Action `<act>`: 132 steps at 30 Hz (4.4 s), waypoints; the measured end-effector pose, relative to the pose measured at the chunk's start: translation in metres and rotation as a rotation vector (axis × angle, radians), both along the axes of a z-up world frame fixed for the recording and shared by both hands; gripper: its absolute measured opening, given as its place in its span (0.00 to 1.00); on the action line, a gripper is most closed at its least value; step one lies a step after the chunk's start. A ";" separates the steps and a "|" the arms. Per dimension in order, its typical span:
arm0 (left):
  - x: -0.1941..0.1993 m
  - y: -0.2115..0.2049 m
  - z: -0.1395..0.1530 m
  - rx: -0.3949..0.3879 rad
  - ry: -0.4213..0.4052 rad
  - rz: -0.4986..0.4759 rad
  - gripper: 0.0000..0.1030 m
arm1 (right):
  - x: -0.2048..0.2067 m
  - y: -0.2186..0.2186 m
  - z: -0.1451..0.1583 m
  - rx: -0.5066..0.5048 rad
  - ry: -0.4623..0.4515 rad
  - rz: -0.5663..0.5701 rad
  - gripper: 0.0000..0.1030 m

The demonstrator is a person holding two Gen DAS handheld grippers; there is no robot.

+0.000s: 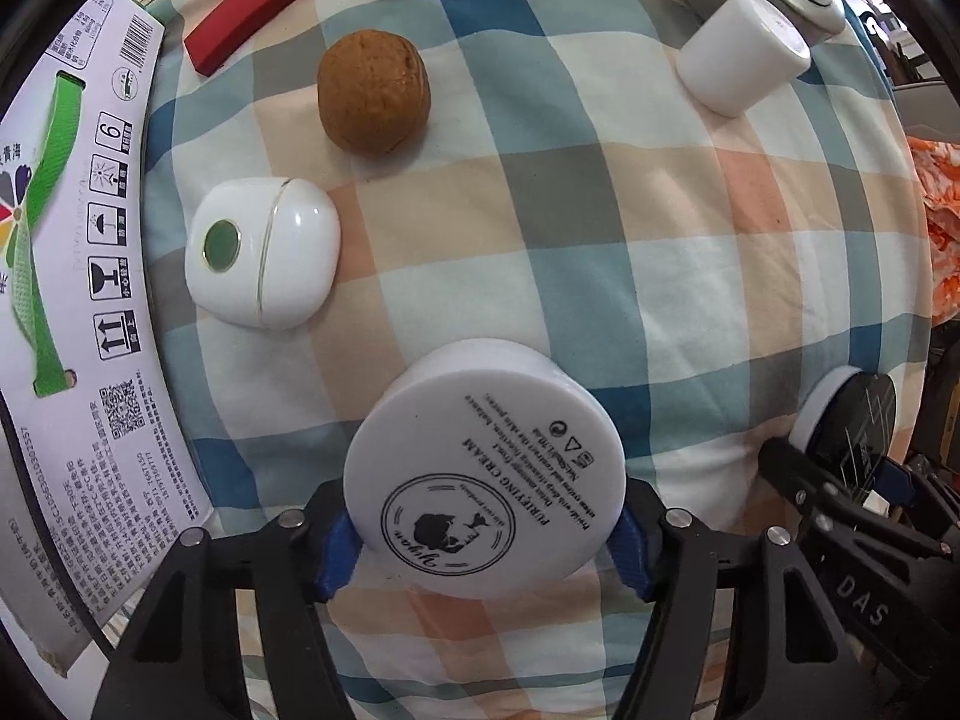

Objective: Organize rigid objects
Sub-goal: 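Carry both held jars over the cardboard box and lower them inside, then open both grippers to release the jars in the box and withdraw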

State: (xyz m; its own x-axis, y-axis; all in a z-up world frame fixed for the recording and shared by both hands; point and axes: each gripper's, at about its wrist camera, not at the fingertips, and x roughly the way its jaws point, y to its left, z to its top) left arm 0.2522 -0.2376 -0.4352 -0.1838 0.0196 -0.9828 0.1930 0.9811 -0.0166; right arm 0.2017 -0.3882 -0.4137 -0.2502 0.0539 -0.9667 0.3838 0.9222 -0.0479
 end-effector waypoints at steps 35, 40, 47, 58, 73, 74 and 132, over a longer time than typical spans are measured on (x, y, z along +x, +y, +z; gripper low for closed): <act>-0.110 0.116 0.215 -0.172 -0.311 0.062 0.63 | 0.008 0.065 0.157 0.083 -0.277 0.220 0.74; -0.136 0.178 0.273 -0.225 -0.389 0.096 0.63 | 0.020 0.112 0.204 0.112 -0.371 0.280 0.74; -0.084 0.275 0.309 -0.183 -0.449 0.142 0.63 | 0.041 0.207 0.231 0.155 -0.443 0.367 0.74; 0.062 0.342 0.223 -0.184 -0.275 0.302 0.63 | 0.118 0.340 0.166 0.201 -0.403 0.451 0.74; 0.146 0.362 0.077 -0.229 0.003 0.368 0.63 | 0.174 0.392 0.039 0.172 -0.225 0.462 0.74; 0.148 0.360 0.075 -0.224 0.009 0.367 0.63 | 0.176 0.393 0.033 0.169 -0.215 0.467 0.74; -0.008 0.330 0.272 -0.070 -0.396 0.245 1.00 | 0.007 0.363 0.215 0.154 -0.418 0.450 1.00</act>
